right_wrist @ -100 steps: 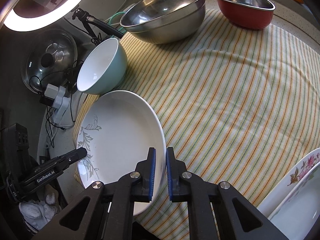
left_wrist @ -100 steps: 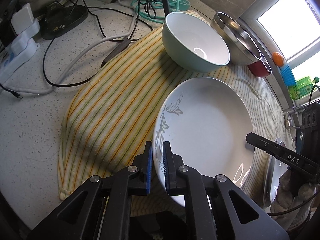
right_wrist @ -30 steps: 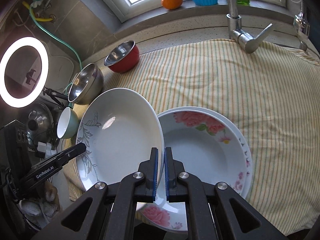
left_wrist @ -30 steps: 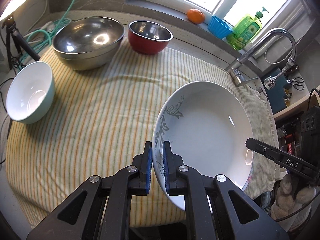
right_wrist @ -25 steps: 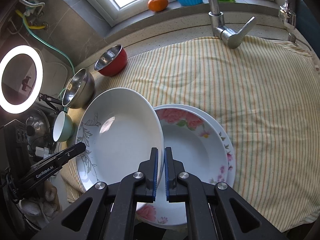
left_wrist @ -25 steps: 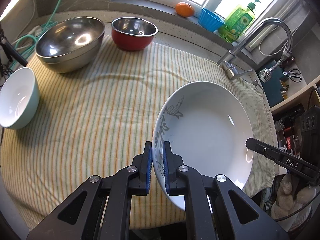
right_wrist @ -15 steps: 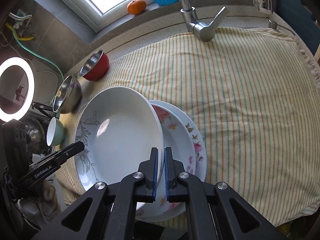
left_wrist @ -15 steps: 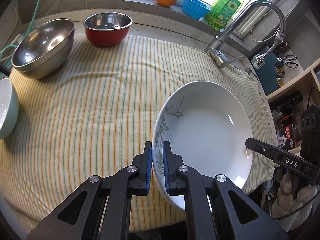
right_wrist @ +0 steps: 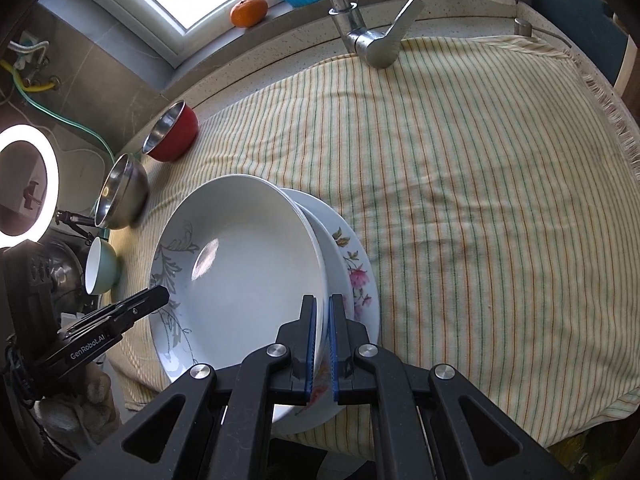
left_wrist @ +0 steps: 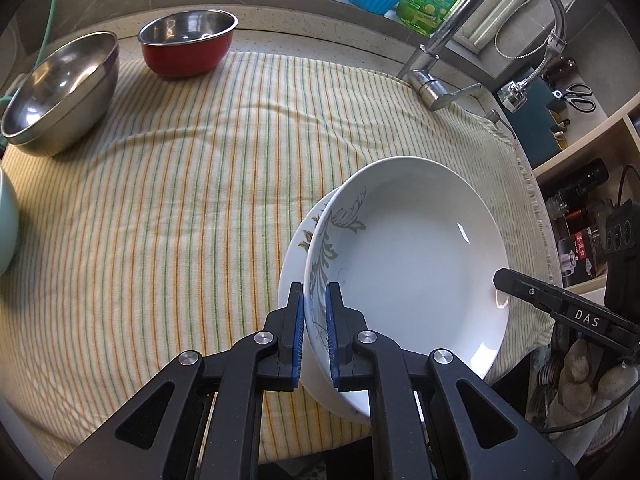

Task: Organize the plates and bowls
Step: 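Lower the leaf-pattern plate onto the pink plates with both grippers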

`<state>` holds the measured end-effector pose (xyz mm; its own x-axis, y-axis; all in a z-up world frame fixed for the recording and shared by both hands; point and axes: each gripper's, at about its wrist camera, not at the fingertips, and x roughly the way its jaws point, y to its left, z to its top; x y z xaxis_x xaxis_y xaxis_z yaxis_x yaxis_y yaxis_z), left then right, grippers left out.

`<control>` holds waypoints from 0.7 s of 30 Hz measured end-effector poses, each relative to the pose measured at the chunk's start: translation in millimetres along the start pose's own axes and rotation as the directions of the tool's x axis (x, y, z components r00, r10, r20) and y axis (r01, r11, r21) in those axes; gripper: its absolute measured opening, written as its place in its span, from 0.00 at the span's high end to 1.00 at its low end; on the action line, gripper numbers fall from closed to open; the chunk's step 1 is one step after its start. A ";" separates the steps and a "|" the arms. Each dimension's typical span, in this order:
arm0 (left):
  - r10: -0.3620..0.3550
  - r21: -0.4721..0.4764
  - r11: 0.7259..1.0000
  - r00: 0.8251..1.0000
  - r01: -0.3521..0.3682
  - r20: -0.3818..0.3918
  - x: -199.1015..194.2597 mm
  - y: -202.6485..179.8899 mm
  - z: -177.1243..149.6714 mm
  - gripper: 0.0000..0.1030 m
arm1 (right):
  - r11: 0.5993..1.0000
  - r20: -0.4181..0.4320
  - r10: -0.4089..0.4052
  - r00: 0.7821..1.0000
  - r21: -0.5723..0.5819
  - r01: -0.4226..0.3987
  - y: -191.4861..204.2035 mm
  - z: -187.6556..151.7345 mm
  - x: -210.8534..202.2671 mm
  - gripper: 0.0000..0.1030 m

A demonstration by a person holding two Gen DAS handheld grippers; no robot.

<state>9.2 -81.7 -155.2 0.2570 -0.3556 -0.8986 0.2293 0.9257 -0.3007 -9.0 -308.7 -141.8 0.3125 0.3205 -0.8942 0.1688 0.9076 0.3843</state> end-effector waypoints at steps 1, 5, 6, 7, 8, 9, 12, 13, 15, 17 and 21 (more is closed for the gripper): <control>0.001 0.001 1.000 1.000 -0.001 -0.002 0.8 -0.1 -0.1 0.92 | 1.000 -0.003 -0.001 1.000 0.002 0.001 -0.2 -0.8 0.9 0.94; 0.004 0.002 1.000 1.000 -0.004 -0.005 3.0 -0.9 -0.2 0.92 | 1.000 -0.010 -0.005 1.000 0.008 0.005 -1.9 -3.3 3.7 0.94; 0.004 0.003 1.000 1.000 -0.004 -0.005 3.5 -1.0 -0.3 0.92 | 1.000 -0.010 -0.005 1.000 0.010 0.005 -2.6 -3.6 4.3 0.94; 0.004 0.003 1.000 1.000 -0.004 -0.006 3.9 -1.2 -0.2 0.92 | 1.000 -0.010 -0.006 1.000 0.012 0.007 -2.9 -3.6 4.9 0.94; 0.004 0.005 1.000 1.000 -0.004 -0.007 4.5 -1.5 -0.2 0.92 | 1.000 -0.010 -0.008 1.000 0.013 0.008 -3.4 -3.8 5.2 0.94; 0.005 0.007 1.000 1.000 -0.005 -0.007 4.8 -1.6 -0.4 0.92 | 1.000 -0.011 -0.009 1.000 0.013 0.009 -3.8 -4.2 5.9 0.94; 0.008 0.010 1.000 1.000 -0.008 -0.004 5.0 -2.0 -0.4 0.92 | 1.000 -0.014 -0.010 1.000 0.011 0.010 -4.6 -5.1 6.8 0.94; 0.008 0.010 1.000 1.000 -0.008 -0.005 5.0 -1.7 -0.4 0.92 | 1.000 -0.015 -0.011 1.000 0.011 0.011 -4.5 -5.2 6.9 0.95; 0.010 0.013 1.000 1.000 -0.010 -0.006 5.6 -2.1 -0.1 0.92 | 1.000 -0.014 -0.015 1.000 0.008 0.015 -4.4 -5.9 7.5 0.95; 0.016 0.019 1.000 1.000 -0.016 -0.006 5.4 -3.1 -0.7 0.92 | 1.000 -0.014 -0.019 1.000 0.005 0.019 -3.9 -5.9 7.8 0.94; 0.020 0.022 1.000 1.000 -0.020 -0.007 5.2 -4.0 -1.0 0.92 | 1.000 -0.016 -0.019 1.000 0.005 0.019 -3.4 -5.1 7.5 0.95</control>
<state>8.8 -87.1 -159.0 0.2553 -0.3356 -0.9067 0.2448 0.9297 -0.2752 -12.0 -308.0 -151.0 0.2938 0.3074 -0.9051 0.1794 0.9123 0.3681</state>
